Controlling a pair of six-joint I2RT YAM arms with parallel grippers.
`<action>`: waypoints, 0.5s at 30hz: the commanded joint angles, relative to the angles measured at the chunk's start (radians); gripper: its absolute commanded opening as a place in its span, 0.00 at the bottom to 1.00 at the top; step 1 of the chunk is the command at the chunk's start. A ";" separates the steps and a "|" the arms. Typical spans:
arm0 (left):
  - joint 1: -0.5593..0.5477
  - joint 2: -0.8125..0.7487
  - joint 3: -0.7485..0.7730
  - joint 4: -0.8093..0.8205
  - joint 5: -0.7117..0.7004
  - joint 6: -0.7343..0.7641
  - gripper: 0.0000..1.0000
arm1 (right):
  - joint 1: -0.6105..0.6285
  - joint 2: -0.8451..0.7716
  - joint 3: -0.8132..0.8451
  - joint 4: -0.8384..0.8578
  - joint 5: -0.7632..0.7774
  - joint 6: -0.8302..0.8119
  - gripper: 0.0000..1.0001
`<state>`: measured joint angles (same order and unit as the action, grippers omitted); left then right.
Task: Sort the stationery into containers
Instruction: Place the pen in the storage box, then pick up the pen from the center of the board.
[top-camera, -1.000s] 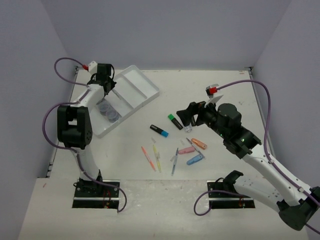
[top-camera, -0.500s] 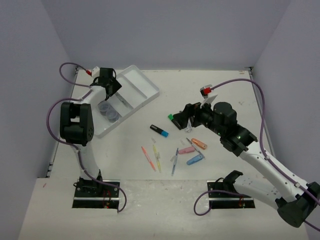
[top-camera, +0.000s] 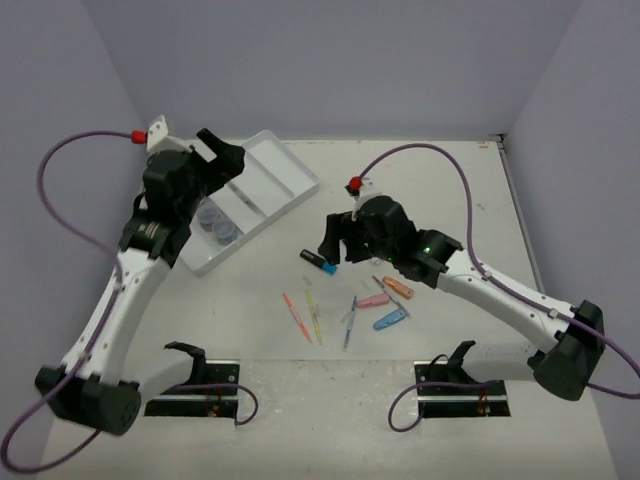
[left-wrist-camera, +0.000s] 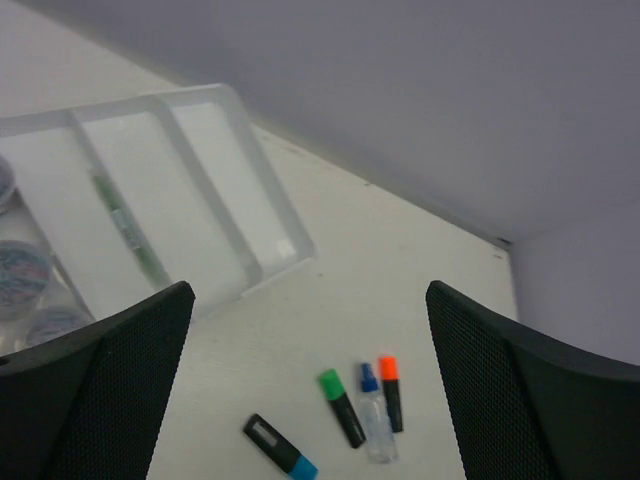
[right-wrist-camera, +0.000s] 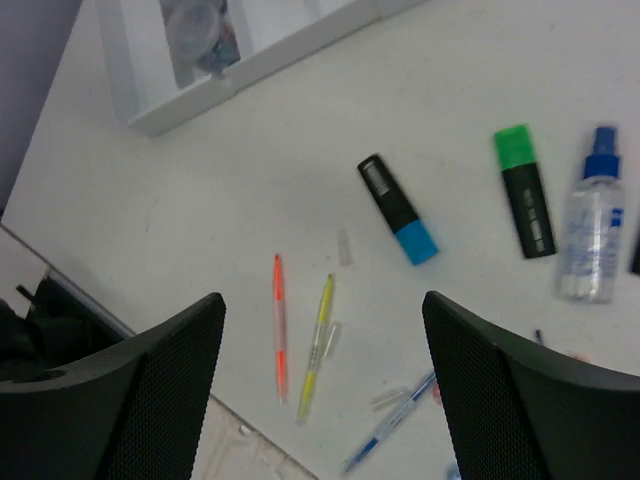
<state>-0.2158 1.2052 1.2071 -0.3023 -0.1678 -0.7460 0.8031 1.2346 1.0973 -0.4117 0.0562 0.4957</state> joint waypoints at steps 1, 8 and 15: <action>-0.049 -0.333 -0.170 -0.080 0.012 0.053 1.00 | 0.162 0.084 0.058 -0.208 0.170 0.158 0.74; -0.050 -0.513 -0.169 -0.345 0.036 0.230 1.00 | 0.351 0.279 0.111 -0.268 0.220 0.263 0.39; -0.050 -0.620 -0.245 -0.433 -0.089 0.307 1.00 | 0.408 0.533 0.244 -0.232 0.148 0.203 0.39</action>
<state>-0.2687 0.6489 0.9939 -0.6512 -0.1831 -0.5316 1.2033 1.6432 1.2219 -0.6586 0.2136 0.7017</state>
